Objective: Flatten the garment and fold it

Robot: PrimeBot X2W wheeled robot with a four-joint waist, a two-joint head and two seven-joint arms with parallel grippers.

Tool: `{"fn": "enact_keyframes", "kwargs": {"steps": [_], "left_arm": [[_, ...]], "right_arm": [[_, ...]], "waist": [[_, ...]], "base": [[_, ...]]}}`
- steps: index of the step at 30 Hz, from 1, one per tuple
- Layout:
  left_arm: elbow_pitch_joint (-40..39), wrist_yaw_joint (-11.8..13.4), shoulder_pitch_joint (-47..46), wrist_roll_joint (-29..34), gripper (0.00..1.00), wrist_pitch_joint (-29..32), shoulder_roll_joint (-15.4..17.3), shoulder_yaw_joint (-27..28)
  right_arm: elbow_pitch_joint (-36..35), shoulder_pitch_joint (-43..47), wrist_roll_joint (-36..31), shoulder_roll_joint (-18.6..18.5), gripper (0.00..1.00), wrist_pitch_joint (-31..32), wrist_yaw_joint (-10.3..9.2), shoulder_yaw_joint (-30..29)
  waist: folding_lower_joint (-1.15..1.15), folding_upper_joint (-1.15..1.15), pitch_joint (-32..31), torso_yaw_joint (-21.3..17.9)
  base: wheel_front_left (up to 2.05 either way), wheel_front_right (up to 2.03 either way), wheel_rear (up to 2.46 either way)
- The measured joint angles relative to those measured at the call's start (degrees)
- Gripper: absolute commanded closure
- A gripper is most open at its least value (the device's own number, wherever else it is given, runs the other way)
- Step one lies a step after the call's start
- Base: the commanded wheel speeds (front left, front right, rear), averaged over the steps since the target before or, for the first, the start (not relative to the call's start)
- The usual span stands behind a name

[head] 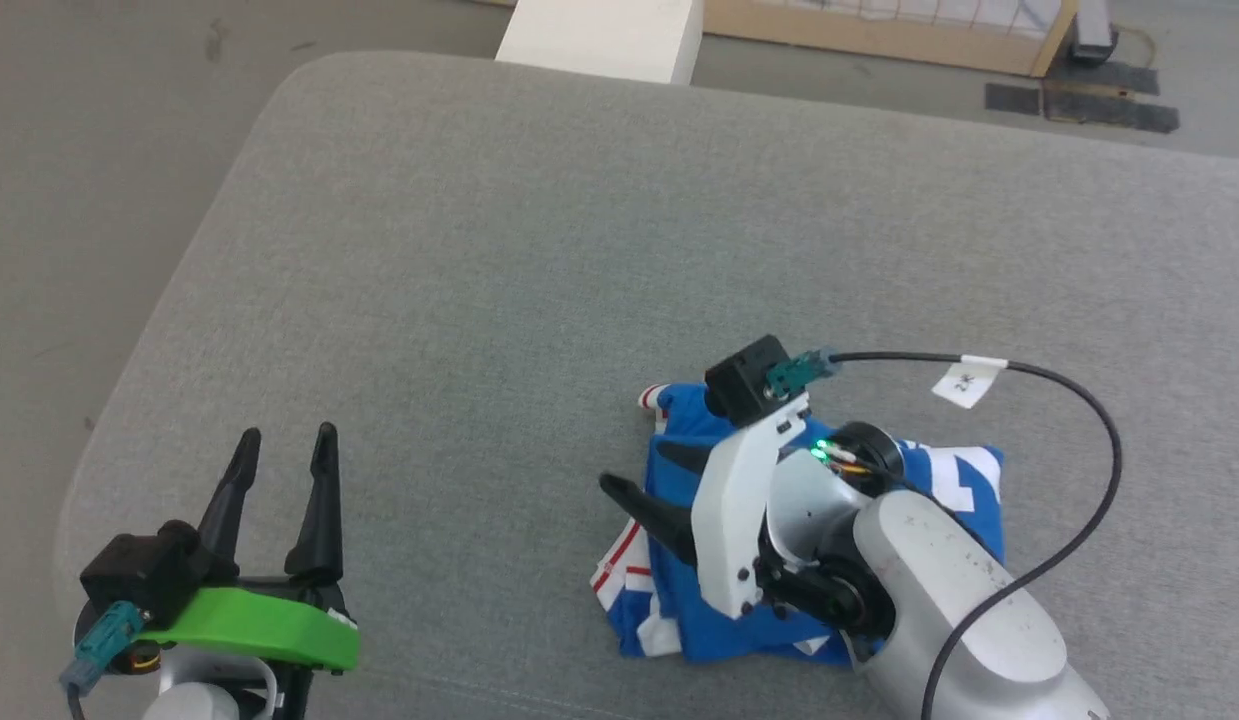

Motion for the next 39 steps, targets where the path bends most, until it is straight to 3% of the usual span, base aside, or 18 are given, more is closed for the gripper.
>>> {"fn": "enact_keyframes", "kwargs": {"steps": [4, 11, 19, 30, 39], "left_arm": [[-0.49, 0.10, 0.15, 0.35, 0.00, -0.01, -0.20, 0.80], [-2.65, 0.60, 0.24, 1.93, 0.00, 0.00, -0.78, 2.32], [-3.01, 0.56, 0.28, 3.58, 0.00, -0.01, -2.12, 1.75], [-1.38, -0.08, -0.07, 3.66, 0.00, -0.01, -2.18, 0.87], [-0.62, -0.44, -1.31, 3.53, 0.00, -0.01, -2.19, 0.62]], "right_arm": [[-3.10, -0.26, 0.09, 0.07, 0.00, -3.98, 0.00, -1.87], [-9.70, 1.79, -11.10, 0.02, 0.00, -9.16, 0.00, -14.12], [-14.27, 13.84, -20.49, -0.11, 0.00, -3.79, 0.00, -25.97], [-9.84, 17.91, -26.79, -0.09, 0.00, 6.48, 0.00, -27.96], [-6.56, 15.75, -27.86, -0.20, 0.00, 9.28, -0.01, -27.75]], "waist": [[0.00, 0.00, -1.09, -1.61], [0.00, 0.00, -2.50, -5.84], [0.00, 0.00, -2.79, -9.60], [0.00, 0.00, 0.69, -7.69], [0.00, 0.00, 2.85, -4.74]], "base": [[0.00, 0.00, 0.00], [0.00, 0.00, 0.00], [0.00, 0.00, 0.00], [0.00, 0.00, 0.00], [0.00, 0.00, 0.00]]}}
